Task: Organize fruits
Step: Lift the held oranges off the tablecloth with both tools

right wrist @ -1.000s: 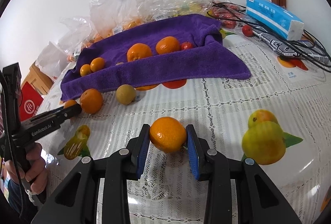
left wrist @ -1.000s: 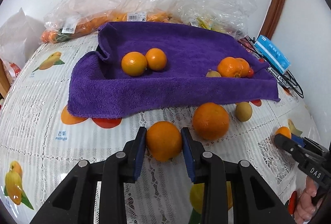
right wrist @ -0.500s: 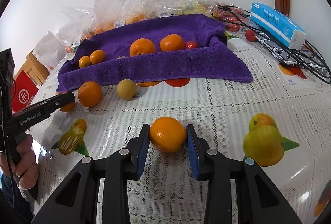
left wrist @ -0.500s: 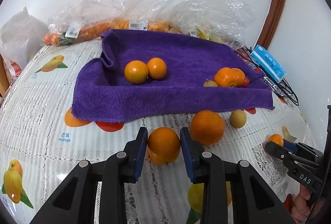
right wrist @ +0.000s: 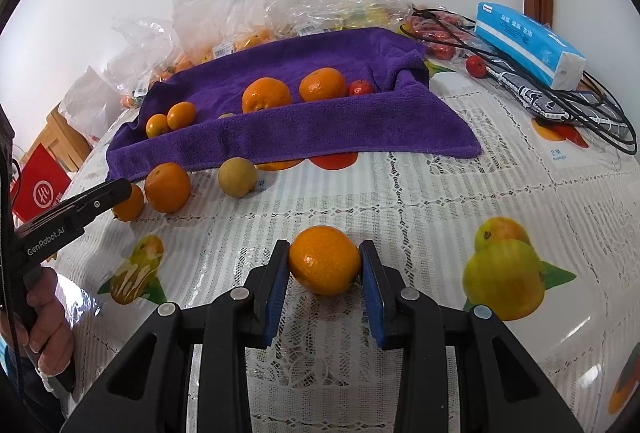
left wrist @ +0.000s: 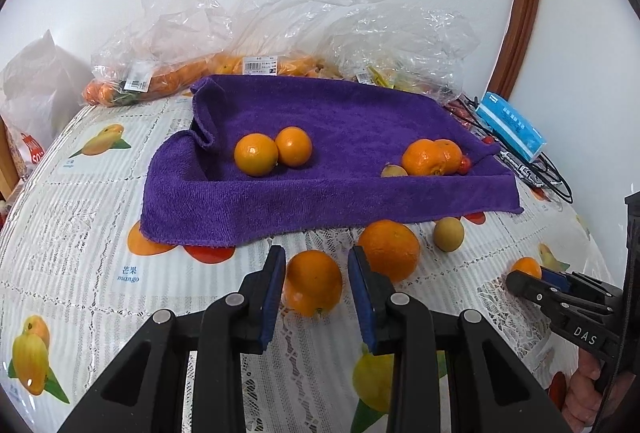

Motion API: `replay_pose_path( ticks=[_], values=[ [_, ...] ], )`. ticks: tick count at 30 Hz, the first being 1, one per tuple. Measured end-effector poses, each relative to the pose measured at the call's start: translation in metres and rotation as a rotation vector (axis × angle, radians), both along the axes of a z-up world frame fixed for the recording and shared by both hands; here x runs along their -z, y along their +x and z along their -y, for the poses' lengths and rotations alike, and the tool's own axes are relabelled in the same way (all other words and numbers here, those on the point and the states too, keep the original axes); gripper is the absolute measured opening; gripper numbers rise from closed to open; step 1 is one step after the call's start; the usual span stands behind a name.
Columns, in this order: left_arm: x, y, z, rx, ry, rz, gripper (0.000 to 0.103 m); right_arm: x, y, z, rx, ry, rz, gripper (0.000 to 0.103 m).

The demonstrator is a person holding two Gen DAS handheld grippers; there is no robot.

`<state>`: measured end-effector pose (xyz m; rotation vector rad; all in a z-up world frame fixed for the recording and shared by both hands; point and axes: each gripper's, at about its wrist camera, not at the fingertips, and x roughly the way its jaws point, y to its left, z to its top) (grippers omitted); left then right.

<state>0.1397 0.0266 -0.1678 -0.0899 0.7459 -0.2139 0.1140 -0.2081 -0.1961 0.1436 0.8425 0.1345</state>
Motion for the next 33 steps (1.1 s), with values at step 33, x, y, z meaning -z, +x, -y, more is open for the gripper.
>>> replay_pose_path(
  ticks=[33],
  values=[
    [-0.015, -0.017, 0.002, 0.015, -0.028, 0.11, 0.031, 0.0, -0.001, 0.004, 0.04, 0.003, 0.003, 0.035]
  ],
)
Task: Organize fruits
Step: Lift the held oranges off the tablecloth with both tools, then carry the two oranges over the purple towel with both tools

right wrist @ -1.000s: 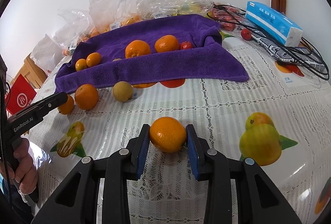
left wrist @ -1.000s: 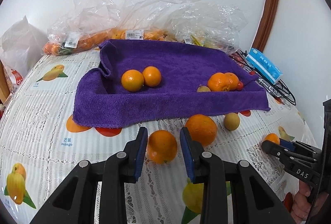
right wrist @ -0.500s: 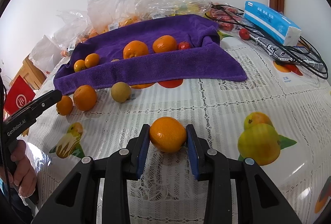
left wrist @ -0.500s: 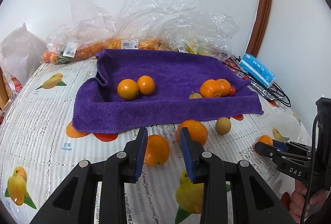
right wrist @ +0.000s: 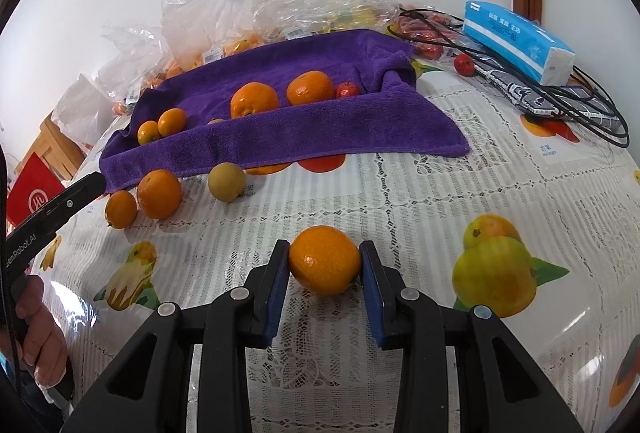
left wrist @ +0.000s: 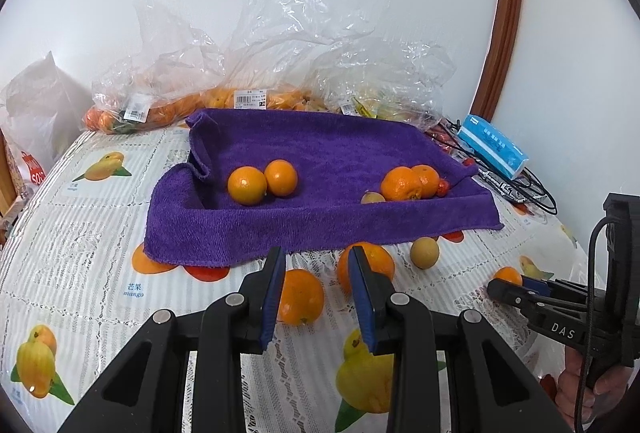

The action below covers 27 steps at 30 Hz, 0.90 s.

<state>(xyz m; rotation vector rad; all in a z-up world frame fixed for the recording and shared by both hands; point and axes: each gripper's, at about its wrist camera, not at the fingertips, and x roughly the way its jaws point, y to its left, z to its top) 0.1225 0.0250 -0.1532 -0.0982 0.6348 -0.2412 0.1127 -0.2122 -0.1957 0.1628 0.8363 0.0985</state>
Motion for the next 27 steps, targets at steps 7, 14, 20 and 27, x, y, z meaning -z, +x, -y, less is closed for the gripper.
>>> replay_pose_path(
  ticks=[7, 14, 20, 27],
  values=[
    [-0.004, 0.003, -0.005, -0.014, -0.032, -0.01, 0.031, -0.004, 0.002, 0.004, -0.006, 0.044, 0.009, 0.035],
    [-0.029, 0.015, -0.015, -0.039, -0.04, 0.005, 0.031, -0.031, 0.011, -0.006, -0.037, 0.05, 0.069, 0.035],
    [-0.052, 0.039, -0.02, -0.083, -0.027, 0.033, 0.031, -0.069, 0.033, -0.015, -0.065, 0.05, 0.167, 0.035],
    [-0.063, 0.072, -0.009, -0.077, -0.03, 0.04, 0.031, -0.096, 0.065, -0.023, -0.094, 0.043, 0.245, 0.035]
  ],
)
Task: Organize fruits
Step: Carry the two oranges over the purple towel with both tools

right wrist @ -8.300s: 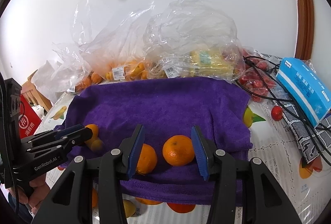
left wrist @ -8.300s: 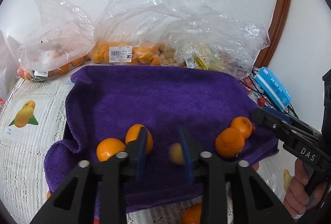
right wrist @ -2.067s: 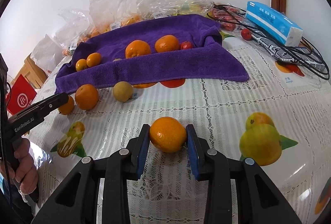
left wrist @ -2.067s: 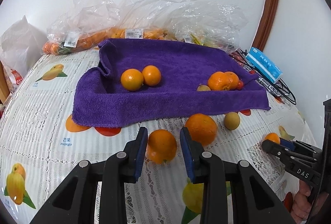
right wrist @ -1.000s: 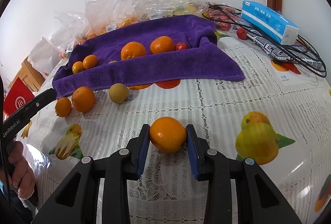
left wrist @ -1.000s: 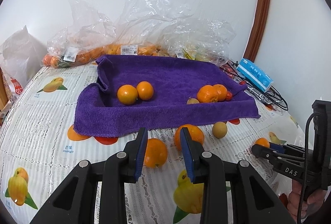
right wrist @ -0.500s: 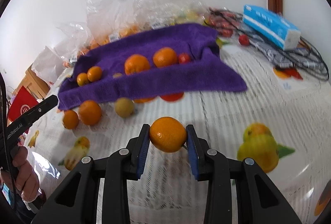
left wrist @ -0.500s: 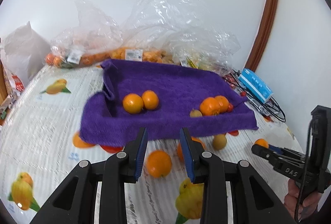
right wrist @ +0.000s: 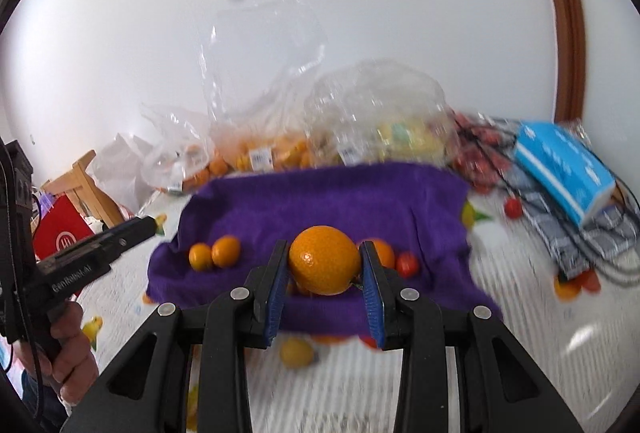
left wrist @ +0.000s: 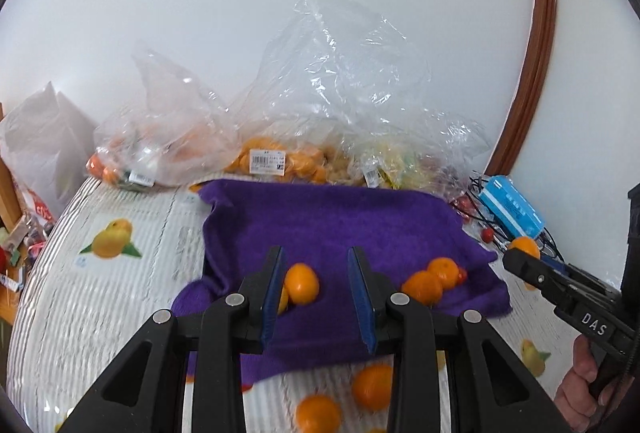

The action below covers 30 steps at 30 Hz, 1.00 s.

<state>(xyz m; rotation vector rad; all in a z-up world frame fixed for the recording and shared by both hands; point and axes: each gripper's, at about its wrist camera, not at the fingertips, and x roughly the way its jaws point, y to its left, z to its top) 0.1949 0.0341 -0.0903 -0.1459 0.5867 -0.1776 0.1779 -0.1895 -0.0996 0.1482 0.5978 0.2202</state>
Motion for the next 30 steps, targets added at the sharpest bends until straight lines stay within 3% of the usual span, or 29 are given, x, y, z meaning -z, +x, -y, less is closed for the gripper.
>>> replay_pose_path(
  ticks=[5, 10, 16, 30],
  values=[
    [0.004, 0.028, 0.003, -0.011, -0.028, -0.005, 0.031, -0.008, 0.028, -0.003, -0.025, 0.0, 0.016, 0.035],
    [0.022, 0.04, 0.003, -0.017, -0.043, -0.022, 0.031, 0.009, 0.052, 0.001, -0.017, 0.013, -0.018, 0.035],
    [0.037, 0.045, 0.002, -0.011, -0.068, -0.073, 0.031, 0.038, 0.063, 0.008, -0.01, 0.025, -0.081, 0.035],
    [0.045, 0.051, 0.005, -0.019, -0.055, -0.087, 0.031, 0.053, 0.07, 0.011, -0.004, 0.064, -0.107, 0.035]
  ],
)
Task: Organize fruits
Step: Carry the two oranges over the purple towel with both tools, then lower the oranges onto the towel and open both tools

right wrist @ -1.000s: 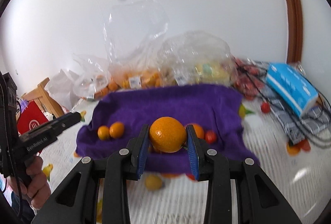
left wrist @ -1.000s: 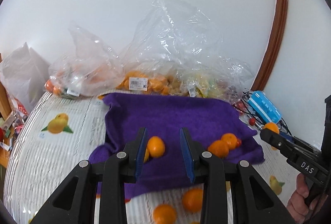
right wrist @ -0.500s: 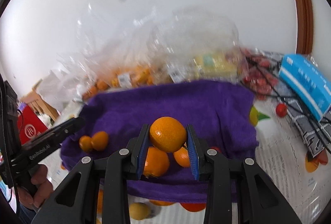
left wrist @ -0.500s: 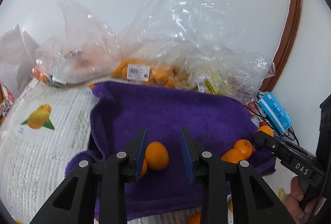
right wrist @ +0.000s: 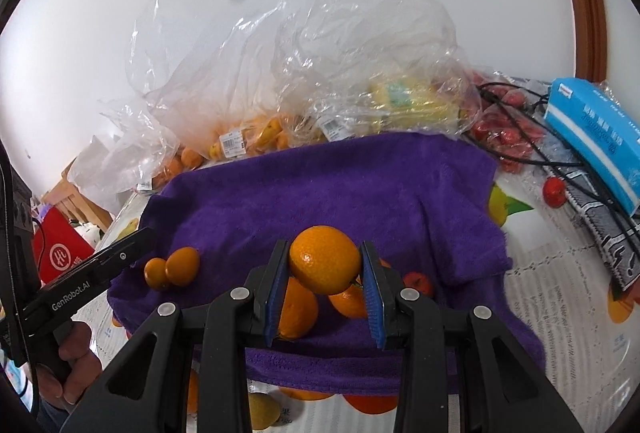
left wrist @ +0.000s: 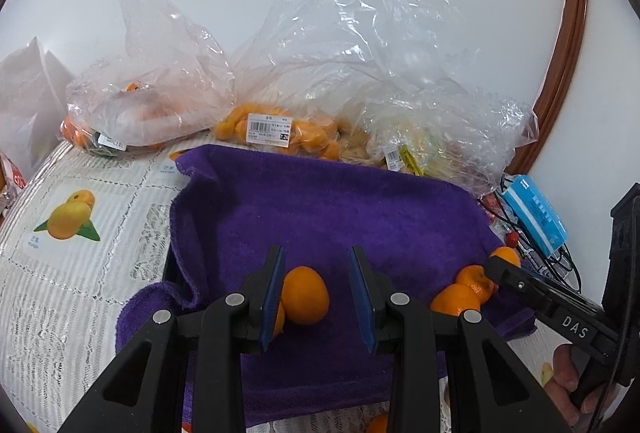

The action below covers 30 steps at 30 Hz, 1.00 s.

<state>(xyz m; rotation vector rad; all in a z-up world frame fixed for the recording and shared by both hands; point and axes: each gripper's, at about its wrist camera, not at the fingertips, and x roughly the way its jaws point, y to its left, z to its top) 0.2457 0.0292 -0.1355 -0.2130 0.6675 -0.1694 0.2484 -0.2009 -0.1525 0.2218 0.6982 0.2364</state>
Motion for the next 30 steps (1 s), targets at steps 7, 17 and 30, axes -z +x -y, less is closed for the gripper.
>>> replay_pose_path(
  ticks=[7, 17, 30],
  values=[
    [0.003, 0.0, 0.008, 0.039, 0.0, -0.015, 0.031, 0.006, 0.002, -0.008, -0.029, -0.02, -0.019, 0.035],
    [0.008, 0.0, 0.016, 0.064, 0.016, -0.032, 0.031, 0.006, 0.0, -0.009, -0.04, -0.019, -0.027, 0.036],
    [0.01, 0.001, 0.019, 0.093, 0.004, -0.046, 0.041, 0.003, -0.001, -0.011, -0.047, -0.03, -0.018, 0.043]
  ],
)
